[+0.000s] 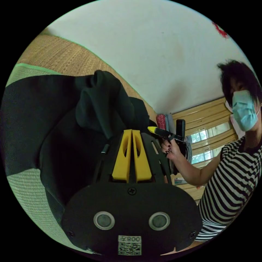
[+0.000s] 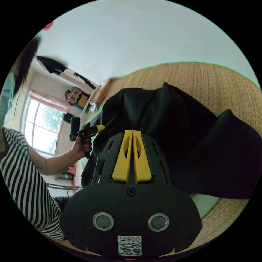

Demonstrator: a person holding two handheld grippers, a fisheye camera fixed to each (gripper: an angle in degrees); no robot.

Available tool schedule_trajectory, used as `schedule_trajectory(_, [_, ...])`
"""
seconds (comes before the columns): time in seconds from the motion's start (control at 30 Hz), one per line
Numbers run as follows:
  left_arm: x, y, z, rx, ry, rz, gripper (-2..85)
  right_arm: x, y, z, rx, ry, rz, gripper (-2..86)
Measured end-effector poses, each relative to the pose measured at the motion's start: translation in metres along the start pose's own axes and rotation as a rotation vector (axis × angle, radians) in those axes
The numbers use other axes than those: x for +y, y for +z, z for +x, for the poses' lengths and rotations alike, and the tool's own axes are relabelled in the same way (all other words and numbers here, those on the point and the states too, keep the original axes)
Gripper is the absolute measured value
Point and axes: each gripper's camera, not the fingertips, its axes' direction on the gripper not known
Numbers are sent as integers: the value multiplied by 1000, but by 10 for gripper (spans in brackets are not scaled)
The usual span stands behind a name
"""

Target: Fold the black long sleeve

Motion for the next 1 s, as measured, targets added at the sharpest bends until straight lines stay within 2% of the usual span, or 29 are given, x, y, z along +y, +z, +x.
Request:
schedule_trajectory(0.13, [15,37,-14,-90,-69,-119,2,20,55,-18,51,-45,-214,0])
schedule_trajectory(0.2, [18,45,-22,-79,-111,-123,2,24,68,-15,33,-20,-273,0])
schedule_trajectory(0.37, [9,47,-2,-15,-38,-37,2,12,32,-34,-19,-47,-97,0])
schedule_trajectory(0.5, [-6,47,6,-3,-1,73,1,-2,-2,-36,83,-10,125,0])
schedule_trajectory(0.57, [-12,57,-2,-103,-23,81,1,-7,4,-22,180,63,129,0])
schedule_trajectory(0.63, [-12,71,-14,-183,-77,31,1,-12,33,3,183,160,-6,0])
schedule_trajectory(0.7, [-11,85,-25,-168,-130,-17,1,-10,46,9,164,183,-51,0])
schedule_trajectory(0.87, [-7,90,0,-62,-93,74,2,7,19,-28,167,132,93,2])
schedule_trajectory(1.0, [-9,112,24,-12,-18,21,4,46,-6,-37,152,215,186,7])
